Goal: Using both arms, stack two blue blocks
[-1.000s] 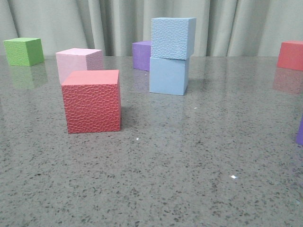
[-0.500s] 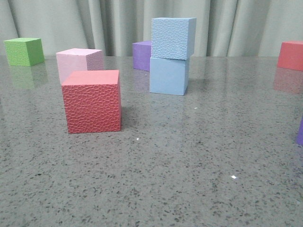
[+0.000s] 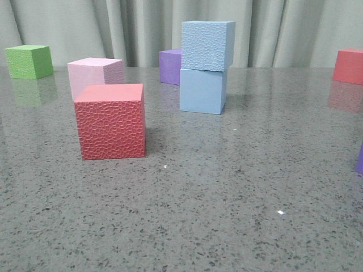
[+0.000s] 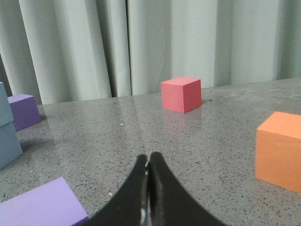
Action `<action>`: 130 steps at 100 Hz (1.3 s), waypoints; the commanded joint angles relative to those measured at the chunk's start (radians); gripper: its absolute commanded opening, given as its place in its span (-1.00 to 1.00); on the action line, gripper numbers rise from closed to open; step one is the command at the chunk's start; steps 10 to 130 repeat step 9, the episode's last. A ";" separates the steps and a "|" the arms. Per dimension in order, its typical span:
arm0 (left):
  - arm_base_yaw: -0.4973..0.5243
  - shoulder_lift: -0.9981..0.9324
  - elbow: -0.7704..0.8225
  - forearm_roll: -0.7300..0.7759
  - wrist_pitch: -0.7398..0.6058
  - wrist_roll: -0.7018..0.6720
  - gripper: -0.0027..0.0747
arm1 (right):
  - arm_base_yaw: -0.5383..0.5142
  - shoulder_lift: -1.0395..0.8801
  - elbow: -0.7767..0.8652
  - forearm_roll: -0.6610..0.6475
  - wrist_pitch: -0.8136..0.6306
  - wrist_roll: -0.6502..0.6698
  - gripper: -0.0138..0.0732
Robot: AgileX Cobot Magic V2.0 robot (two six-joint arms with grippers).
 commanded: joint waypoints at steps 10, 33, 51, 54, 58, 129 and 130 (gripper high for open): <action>0.001 -0.035 0.026 -0.009 -0.080 0.001 -0.98 | -0.006 -0.019 -0.001 -0.013 -0.082 -0.008 -0.84; 0.001 -0.035 0.026 -0.009 -0.080 0.001 -0.98 | -0.006 -0.019 -0.001 -0.013 -0.082 -0.008 -0.84; 0.001 -0.035 0.026 -0.009 -0.080 0.001 -0.98 | -0.006 -0.019 -0.001 -0.013 -0.082 -0.008 -0.84; 0.001 -0.035 0.026 -0.009 -0.080 0.001 -0.98 | -0.006 -0.019 -0.001 -0.013 -0.082 -0.008 -0.84; 0.001 -0.035 0.026 -0.009 -0.080 0.001 -0.98 | -0.006 -0.019 -0.001 -0.013 -0.082 -0.008 -0.84; 0.001 -0.035 0.026 -0.009 -0.080 0.001 -0.98 | -0.006 -0.019 -0.001 -0.013 -0.082 -0.008 -0.84; 0.001 -0.035 0.026 -0.009 -0.080 0.001 -0.98 | -0.006 -0.019 -0.001 -0.013 -0.082 -0.008 -0.84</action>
